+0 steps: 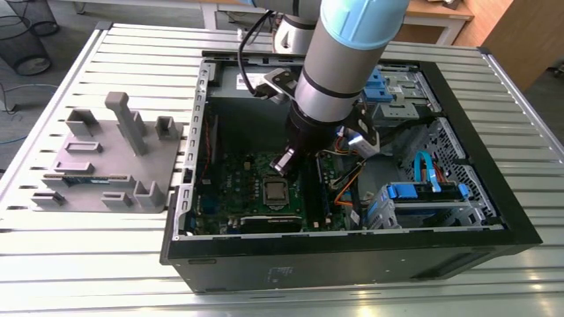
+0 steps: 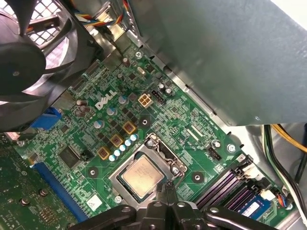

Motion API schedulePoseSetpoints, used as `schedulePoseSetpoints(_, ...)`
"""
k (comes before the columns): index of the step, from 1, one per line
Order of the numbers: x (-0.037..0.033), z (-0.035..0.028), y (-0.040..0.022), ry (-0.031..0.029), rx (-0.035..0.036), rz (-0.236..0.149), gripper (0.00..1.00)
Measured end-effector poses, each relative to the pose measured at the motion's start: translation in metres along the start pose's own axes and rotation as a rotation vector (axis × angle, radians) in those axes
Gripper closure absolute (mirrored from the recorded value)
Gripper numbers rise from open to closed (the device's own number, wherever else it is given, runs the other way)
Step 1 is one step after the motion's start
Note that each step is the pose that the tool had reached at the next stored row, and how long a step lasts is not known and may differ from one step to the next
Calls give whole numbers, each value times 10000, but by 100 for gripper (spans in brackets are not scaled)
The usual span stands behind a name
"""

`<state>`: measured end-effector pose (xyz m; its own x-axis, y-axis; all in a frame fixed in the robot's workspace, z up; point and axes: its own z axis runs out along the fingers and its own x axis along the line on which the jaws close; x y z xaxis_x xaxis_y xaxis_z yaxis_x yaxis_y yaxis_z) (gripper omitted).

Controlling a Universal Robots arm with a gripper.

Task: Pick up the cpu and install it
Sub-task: 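Install the first cpu locking lever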

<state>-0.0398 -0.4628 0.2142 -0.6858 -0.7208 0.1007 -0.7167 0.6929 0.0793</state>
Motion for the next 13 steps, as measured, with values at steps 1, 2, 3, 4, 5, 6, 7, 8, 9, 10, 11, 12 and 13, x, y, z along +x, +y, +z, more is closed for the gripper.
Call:
schedulePoseSetpoints(1, 0, 2, 0, 10, 8, 67, 89)
schedulePoseSetpoints(2, 0, 3, 0, 21, 17, 132, 89)
schedulePoseSetpoints(3, 0, 4, 0, 30, 24, 199, 89)
schedulePoseSetpoints(4, 1, 5, -1, 32, 24, 273, 89)
schedulePoseSetpoints(5, 1, 5, -1, 34, 23, 352, 89)
schedulePoseSetpoints(6, 1, 6, -1, 34, 22, 419, 89)
schedulePoseSetpoints(7, 0, 7, -1, 34, 21, 464, 89)
schedulePoseSetpoints(8, 1, 7, -1, 33, 19, 490, 89)
schedulePoseSetpoints(9, 2, 8, -3, 33, 18, 514, 89)
schedulePoseSetpoints(10, 5, 8, -6, 33, 19, 541, 89)
schedulePoseSetpoints(11, 8, 8, -8, 35, 20, 570, 89)
schedulePoseSetpoints(12, 11, 7, -11, 41, 23, 602, 89)
schedulePoseSetpoints(13, 14, 7, -14, 43, 25, 627, 89)
